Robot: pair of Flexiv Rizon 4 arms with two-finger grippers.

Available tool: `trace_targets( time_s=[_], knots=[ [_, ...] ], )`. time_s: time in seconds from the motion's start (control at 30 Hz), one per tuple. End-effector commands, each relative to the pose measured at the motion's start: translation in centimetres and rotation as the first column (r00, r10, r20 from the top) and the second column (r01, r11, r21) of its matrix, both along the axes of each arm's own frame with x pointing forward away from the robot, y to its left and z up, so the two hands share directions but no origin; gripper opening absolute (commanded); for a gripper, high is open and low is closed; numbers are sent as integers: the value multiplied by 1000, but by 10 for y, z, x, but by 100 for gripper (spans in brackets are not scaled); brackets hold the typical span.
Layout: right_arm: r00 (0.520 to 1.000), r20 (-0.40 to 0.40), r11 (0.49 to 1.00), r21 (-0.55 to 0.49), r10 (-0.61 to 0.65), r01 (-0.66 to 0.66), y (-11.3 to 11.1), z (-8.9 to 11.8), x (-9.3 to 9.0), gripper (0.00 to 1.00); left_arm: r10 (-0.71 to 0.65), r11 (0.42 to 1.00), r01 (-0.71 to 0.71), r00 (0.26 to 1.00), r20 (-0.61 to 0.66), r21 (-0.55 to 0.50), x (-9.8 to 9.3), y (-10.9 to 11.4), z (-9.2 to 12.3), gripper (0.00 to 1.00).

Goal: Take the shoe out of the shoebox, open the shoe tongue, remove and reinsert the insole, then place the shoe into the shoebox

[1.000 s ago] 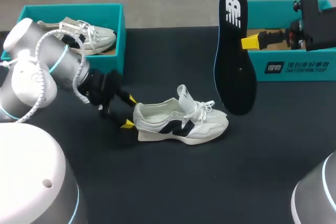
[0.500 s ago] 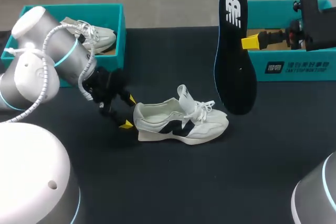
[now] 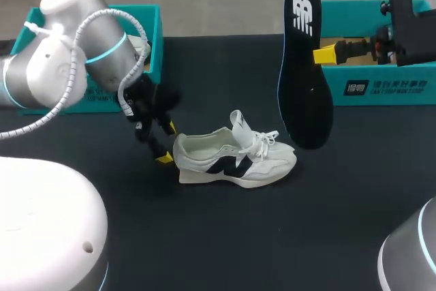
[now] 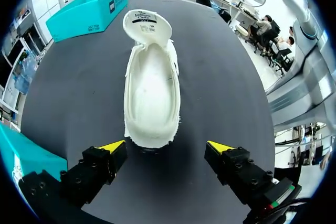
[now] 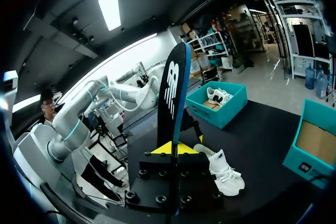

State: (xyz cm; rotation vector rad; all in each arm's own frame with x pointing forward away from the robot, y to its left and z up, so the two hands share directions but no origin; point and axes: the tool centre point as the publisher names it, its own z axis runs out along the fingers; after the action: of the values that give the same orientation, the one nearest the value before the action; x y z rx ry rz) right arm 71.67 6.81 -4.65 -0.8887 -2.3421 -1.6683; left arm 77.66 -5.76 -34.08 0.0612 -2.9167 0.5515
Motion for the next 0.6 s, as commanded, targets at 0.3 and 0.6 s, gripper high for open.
trace_targets(
  time_s=[0.3, 0.6],
  knots=[
    [1000, -1, 1000, -1, 0, 0, 1, -1, 1, 0, -39, 944, 12, 997, 73, 330, 8, -27, 4, 100],
    [1000, -1, 1000, -1, 0, 0, 1, -1, 1, 0, -66, 929, 23, 992, 105, 369, 10, -33, 3, 100]
  ],
)
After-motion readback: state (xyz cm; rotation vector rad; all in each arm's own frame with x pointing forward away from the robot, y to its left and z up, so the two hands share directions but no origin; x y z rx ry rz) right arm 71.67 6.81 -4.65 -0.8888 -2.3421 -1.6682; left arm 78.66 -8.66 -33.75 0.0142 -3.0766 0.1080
